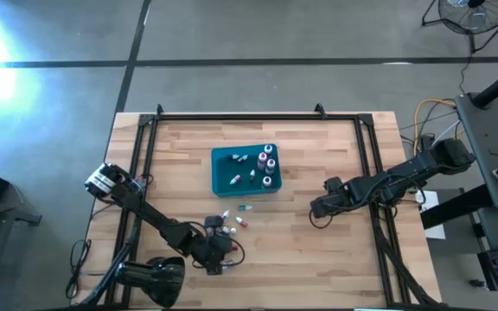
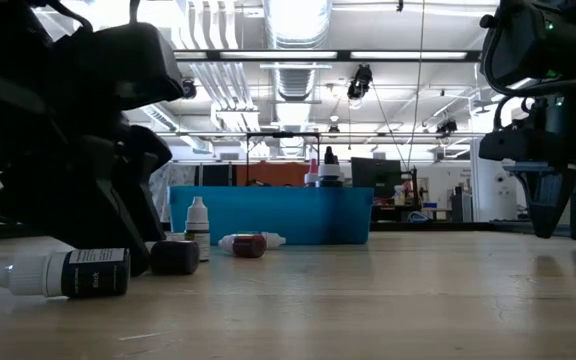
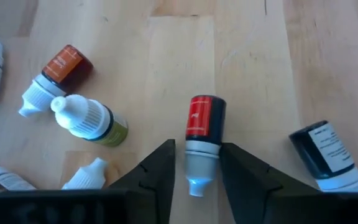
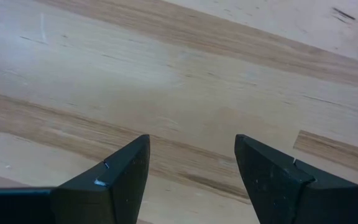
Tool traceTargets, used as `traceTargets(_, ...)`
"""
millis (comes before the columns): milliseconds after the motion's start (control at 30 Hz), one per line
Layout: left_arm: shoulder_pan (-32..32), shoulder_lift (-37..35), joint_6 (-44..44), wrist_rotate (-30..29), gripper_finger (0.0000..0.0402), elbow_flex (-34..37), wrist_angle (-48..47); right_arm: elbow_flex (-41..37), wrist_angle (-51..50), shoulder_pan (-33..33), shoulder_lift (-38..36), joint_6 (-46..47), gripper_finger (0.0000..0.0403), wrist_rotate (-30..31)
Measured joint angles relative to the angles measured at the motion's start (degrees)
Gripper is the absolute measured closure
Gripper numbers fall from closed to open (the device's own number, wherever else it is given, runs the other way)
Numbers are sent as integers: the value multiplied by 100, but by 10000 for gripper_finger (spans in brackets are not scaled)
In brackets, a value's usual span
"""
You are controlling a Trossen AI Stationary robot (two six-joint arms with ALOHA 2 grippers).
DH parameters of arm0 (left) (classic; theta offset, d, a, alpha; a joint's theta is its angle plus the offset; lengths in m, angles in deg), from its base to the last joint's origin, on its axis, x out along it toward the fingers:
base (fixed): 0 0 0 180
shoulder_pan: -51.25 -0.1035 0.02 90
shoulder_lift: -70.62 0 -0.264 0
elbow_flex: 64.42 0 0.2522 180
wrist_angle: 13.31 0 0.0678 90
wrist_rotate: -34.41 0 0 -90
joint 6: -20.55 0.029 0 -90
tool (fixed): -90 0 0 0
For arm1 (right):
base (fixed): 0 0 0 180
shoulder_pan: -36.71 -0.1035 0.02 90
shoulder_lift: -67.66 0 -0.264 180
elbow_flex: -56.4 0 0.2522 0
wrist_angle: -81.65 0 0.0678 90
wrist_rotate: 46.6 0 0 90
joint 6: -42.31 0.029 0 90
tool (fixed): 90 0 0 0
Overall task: Pick & Place food coloring
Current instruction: Put the small red food coloring bottle into the blue bin
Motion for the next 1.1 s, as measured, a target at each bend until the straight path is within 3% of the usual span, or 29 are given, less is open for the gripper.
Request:
traceTargets(400, -7, -81, 391, 52, 347, -148, -329, -20, 0, 0, 0, -17, 175, 2)
traceTargets(733, -324, -1105, 544, -814, 348, -528, -1772, -30, 12, 7, 2, -31, 175, -42)
traceTargets(833, -686, -1625, 583, -1376, 348, -551, -1891, -31, 22, 11, 2, -56, 175, -63)
traceTargets(900, -1102, -1893, 463, -1432, 348, -549, -1973, -31, 22, 11, 2, -82, 175, -66)
traceTargets(967, -1679, -2089, 299, -977, 348, -542, -2049, -42, 34, 11, 2, -85, 175, -75)
traceTargets(1100, -3030, -2144, -175, 688, 348, -491, -1913, -48, 59, 13, 2, -92, 175, -81)
